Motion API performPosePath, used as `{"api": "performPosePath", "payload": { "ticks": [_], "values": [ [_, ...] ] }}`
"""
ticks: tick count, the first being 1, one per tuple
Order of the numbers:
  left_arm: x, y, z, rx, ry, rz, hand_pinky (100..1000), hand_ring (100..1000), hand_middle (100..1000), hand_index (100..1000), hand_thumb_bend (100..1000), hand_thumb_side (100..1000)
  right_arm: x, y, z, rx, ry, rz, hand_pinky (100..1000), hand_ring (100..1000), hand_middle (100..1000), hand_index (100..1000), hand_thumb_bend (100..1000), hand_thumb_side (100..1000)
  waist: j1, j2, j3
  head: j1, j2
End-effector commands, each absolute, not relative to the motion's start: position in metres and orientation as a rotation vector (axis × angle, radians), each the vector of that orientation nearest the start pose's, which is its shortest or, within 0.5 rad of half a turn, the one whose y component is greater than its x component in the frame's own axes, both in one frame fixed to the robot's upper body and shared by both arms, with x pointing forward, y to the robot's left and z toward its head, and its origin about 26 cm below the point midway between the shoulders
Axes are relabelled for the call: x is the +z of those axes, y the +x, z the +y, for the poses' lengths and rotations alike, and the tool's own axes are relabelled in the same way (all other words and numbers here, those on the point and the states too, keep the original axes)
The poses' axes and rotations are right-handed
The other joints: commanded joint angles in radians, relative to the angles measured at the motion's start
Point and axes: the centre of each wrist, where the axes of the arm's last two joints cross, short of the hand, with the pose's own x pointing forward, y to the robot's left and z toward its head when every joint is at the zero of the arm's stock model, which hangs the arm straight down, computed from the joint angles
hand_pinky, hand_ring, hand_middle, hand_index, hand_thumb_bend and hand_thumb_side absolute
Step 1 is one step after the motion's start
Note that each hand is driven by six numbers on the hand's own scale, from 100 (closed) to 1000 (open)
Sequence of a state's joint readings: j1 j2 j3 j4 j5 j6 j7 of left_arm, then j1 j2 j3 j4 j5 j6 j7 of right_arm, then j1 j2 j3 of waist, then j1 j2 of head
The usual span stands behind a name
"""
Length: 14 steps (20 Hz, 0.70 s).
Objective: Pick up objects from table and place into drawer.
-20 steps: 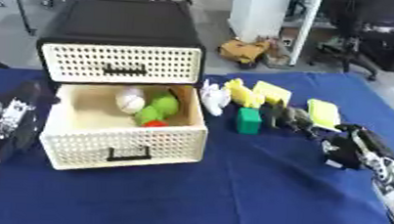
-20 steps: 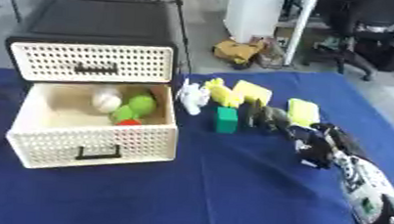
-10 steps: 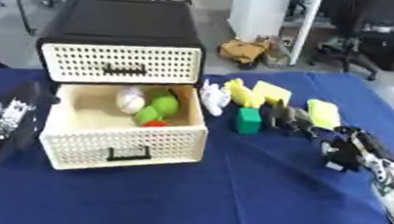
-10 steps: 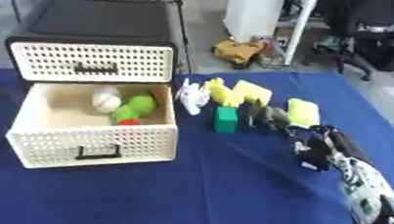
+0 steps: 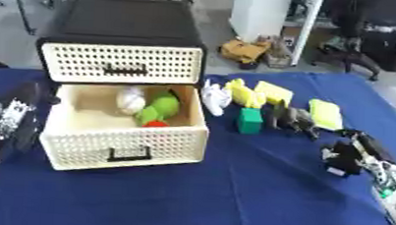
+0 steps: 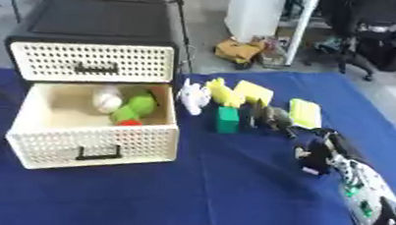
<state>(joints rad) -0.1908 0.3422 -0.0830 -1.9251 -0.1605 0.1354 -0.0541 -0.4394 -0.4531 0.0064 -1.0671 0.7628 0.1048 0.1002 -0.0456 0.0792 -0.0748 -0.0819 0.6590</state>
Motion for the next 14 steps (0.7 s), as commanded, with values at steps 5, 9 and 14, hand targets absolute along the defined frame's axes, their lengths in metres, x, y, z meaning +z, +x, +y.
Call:
{"api": "performPosePath", "payload": {
  "ticks": [5, 9, 14],
  "values": [
    [0.1537, 0.2951, 0.2573, -0.552, 0.287, -1.946, 100, 100, 100, 654, 350, 1000, 0.0471, 0.3837, -0.3731, 0.861, -0.925, -1.142, 321, 634, 844, 893, 100, 232, 0.0, -0.009, 0.0, -0.003, 0.006],
    [0.1535, 0.2952, 0.2571, -0.552, 0.286, -1.946, 100, 100, 100, 654, 351, 1000, 0.0474, 0.3838, -0.3725, 0.848, -0.926, -1.149, 241, 581, 837, 876, 100, 271, -0.001, -0.009, 0.001, -0.004, 0.005],
    [0.1529, 0.2953, 0.2569, -0.552, 0.283, -1.944, 100, 100, 100, 654, 351, 1000, 0.0486, 0.3838, -0.3721, 0.826, -0.943, -1.165, 187, 543, 825, 852, 100, 313, -0.001, -0.009, 0.001, -0.004, 0.005]
  ]
}}
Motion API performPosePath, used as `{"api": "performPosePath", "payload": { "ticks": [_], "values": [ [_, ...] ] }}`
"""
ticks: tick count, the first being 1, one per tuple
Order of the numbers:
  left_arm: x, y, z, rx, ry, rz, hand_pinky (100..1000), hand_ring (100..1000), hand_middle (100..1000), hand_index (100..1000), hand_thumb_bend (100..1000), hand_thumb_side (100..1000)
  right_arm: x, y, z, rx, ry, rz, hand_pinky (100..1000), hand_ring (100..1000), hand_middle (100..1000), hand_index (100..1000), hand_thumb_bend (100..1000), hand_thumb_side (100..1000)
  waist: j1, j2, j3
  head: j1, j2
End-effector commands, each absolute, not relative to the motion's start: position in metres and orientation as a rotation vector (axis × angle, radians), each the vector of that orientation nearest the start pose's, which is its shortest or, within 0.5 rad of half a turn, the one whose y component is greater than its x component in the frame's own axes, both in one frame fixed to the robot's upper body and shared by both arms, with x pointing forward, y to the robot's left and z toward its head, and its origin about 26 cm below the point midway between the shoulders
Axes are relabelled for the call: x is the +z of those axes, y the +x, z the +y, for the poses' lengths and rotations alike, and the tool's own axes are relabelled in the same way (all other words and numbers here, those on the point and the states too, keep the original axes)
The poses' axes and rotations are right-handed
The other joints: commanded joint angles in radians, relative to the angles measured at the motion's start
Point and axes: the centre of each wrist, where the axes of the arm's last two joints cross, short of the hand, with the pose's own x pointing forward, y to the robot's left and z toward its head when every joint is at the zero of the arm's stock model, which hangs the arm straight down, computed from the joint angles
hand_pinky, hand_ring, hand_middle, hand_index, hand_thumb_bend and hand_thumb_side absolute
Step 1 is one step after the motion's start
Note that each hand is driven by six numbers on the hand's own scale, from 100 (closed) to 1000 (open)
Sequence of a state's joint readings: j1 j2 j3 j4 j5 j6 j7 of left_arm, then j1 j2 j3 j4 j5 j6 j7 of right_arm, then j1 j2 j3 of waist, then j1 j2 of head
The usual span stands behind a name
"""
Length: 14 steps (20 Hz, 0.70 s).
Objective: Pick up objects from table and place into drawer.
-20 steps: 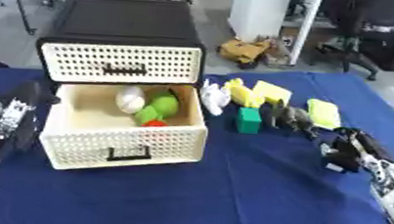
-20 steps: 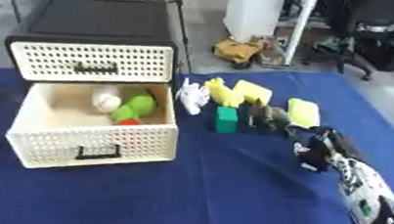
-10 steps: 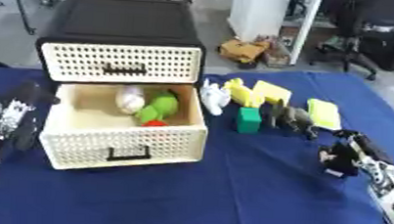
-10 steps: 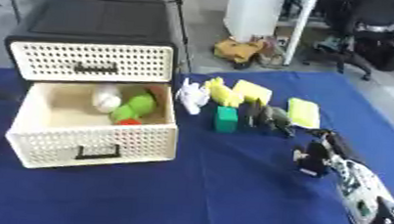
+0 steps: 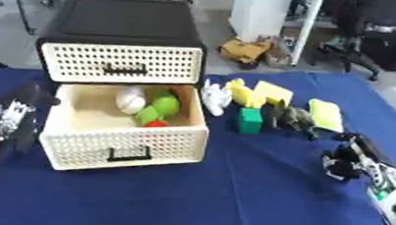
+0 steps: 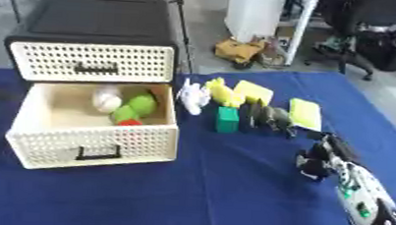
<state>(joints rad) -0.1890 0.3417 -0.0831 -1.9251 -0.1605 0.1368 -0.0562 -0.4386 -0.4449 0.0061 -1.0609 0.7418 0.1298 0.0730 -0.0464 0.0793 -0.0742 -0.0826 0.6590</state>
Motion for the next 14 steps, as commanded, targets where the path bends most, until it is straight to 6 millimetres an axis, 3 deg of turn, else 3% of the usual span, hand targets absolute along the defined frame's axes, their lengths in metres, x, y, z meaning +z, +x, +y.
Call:
{"api": "performPosePath", "payload": {
  "ticks": [1, 2, 3, 14],
  "values": [
    [0.153, 0.295, 0.257, -0.552, 0.283, -1.944, 100, 100, 100, 654, 350, 1000, 0.049, 0.384, -0.372, 0.822, -0.948, -1.17, 173, 532, 817, 841, 100, 335, -0.001, -0.009, 0.001, -0.004, 0.005],
    [0.153, 0.295, 0.257, -0.552, 0.283, -1.944, 100, 100, 100, 654, 350, 1000, 0.051, 0.384, -0.371, 0.817, -0.956, -1.181, 153, 517, 808, 826, 100, 426, -0.001, -0.009, 0.001, -0.004, 0.006],
    [0.153, 0.295, 0.257, -0.551, 0.283, -1.943, 100, 100, 100, 653, 350, 1000, 0.055, 0.385, -0.37, 0.81, -0.968, -1.203, 143, 510, 803, 820, 100, 378, -0.001, -0.009, 0.001, -0.004, 0.006],
    [0.153, 0.295, 0.257, -0.552, 0.277, -1.944, 100, 100, 100, 654, 350, 1000, 0.09, 0.391, -0.353, 0.726, -1.022, -1.397, 100, 460, 768, 774, 100, 431, -0.003, -0.011, 0.001, -0.007, 0.006]
  ]
}}
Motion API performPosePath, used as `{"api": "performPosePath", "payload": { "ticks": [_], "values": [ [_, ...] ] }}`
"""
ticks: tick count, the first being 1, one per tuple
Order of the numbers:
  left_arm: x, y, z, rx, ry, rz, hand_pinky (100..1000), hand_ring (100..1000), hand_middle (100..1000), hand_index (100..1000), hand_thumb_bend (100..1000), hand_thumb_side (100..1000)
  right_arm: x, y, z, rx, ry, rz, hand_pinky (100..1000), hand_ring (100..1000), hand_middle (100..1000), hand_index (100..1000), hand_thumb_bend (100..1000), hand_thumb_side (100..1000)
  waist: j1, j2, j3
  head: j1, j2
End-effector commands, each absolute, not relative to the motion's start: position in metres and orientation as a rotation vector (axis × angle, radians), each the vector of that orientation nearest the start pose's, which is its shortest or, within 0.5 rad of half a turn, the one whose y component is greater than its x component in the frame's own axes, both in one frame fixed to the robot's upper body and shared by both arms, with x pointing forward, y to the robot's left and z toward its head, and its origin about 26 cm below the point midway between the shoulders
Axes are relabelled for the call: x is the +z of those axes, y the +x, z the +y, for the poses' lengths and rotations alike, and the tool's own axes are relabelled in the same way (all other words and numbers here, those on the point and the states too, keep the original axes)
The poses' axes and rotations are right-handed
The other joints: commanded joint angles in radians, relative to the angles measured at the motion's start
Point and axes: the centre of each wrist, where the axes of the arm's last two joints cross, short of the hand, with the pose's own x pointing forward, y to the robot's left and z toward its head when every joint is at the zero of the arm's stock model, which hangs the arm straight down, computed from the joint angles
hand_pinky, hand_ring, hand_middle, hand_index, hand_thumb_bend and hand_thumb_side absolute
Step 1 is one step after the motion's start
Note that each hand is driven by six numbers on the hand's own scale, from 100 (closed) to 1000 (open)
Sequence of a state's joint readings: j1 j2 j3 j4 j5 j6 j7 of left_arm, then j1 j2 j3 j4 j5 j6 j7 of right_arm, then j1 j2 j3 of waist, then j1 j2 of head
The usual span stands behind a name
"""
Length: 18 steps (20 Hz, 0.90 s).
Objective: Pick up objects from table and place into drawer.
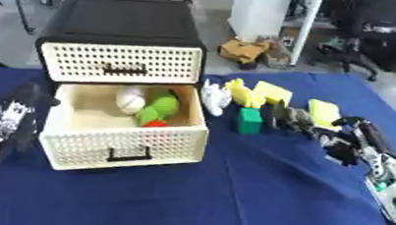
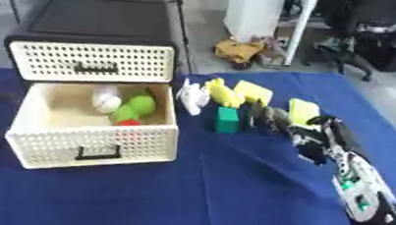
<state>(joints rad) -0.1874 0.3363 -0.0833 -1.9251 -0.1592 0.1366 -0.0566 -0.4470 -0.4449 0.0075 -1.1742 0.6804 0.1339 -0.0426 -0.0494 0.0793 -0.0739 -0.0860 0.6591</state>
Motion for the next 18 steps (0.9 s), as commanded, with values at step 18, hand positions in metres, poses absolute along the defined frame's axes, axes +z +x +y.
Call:
{"api": "performPosePath", "payload": {
  "ticks": [18],
  "values": [
    [0.153, 0.296, 0.256, -0.561, 0.267, -1.941, 100, 100, 100, 655, 351, 1000, 0.175, 0.408, -0.289, 0.879, -0.987, -1.707, 100, 464, 777, 779, 100, 461, -0.008, -0.019, 0.01, -0.013, 0.003]
  ]
}}
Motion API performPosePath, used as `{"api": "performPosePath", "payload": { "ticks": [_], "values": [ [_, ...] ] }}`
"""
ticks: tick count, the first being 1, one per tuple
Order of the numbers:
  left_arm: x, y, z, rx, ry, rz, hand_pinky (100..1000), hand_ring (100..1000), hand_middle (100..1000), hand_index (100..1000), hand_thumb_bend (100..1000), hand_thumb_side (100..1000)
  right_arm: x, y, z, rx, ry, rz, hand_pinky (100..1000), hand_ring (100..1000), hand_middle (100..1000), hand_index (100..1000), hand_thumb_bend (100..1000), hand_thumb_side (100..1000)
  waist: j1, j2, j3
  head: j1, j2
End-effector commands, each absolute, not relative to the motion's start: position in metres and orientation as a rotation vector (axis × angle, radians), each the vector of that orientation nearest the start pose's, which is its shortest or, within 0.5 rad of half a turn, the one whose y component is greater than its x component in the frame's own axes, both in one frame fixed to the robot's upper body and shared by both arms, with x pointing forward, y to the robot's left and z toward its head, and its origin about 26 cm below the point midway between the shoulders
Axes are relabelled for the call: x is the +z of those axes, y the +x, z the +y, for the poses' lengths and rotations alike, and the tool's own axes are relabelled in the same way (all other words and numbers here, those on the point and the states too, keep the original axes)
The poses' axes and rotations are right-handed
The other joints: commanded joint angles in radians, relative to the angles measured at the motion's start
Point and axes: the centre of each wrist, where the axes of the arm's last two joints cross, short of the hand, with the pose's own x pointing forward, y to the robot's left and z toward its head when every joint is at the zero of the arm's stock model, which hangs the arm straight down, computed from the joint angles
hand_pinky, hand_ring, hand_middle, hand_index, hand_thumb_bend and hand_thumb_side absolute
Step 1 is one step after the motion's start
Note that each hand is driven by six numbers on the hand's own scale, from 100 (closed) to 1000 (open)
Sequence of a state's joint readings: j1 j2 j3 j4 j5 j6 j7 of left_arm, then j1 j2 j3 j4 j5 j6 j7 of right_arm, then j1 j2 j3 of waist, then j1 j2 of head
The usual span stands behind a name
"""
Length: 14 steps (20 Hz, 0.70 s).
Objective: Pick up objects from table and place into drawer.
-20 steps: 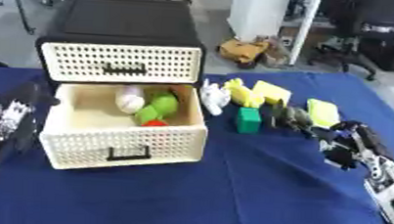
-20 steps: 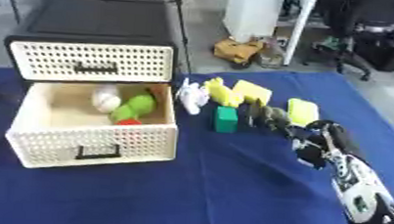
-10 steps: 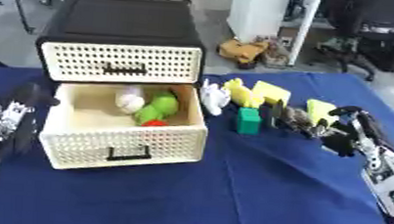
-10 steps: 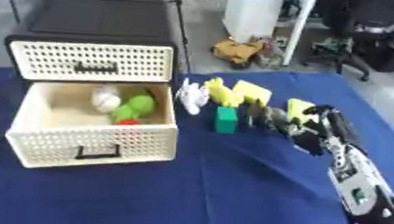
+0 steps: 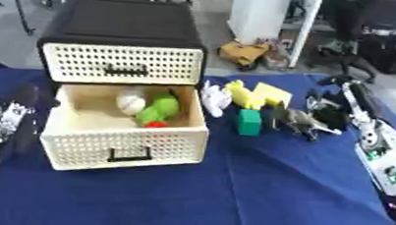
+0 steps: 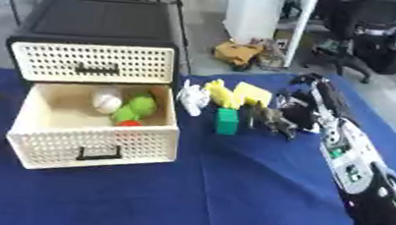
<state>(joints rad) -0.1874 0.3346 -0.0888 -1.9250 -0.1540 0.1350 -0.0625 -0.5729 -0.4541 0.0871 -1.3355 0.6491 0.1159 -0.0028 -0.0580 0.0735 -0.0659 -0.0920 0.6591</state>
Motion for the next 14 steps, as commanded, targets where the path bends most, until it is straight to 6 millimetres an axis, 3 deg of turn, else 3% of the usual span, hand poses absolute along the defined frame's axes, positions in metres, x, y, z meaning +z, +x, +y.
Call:
{"api": "performPosePath", "payload": {
  "ticks": [1, 8, 14],
  "values": [
    [0.153, 0.296, 0.256, -0.563, 0.265, -1.941, 100, 100, 100, 655, 351, 1000, 0.181, 0.408, -0.281, 0.901, -0.977, -1.73, 100, 465, 779, 782, 100, 455, 0.0, -0.014, 0.006, -0.009, 0.003],
    [0.154, 0.297, 0.25, -0.576, 0.23, -1.951, 100, 100, 100, 654, 356, 1000, 0.206, 0.419, -0.226, 1.049, -0.901, -1.828, 100, 466, 786, 789, 100, 433, -0.001, -0.022, 0.05, -0.026, 0.0],
    [0.158, 0.299, 0.24, -0.586, 0.171, -1.974, 100, 100, 100, 654, 358, 1000, 0.2, 0.431, -0.186, 1.136, -0.831, -1.852, 100, 469, 788, 792, 100, 450, 0.014, -0.026, 0.105, -0.062, -0.007]
  ]
}}
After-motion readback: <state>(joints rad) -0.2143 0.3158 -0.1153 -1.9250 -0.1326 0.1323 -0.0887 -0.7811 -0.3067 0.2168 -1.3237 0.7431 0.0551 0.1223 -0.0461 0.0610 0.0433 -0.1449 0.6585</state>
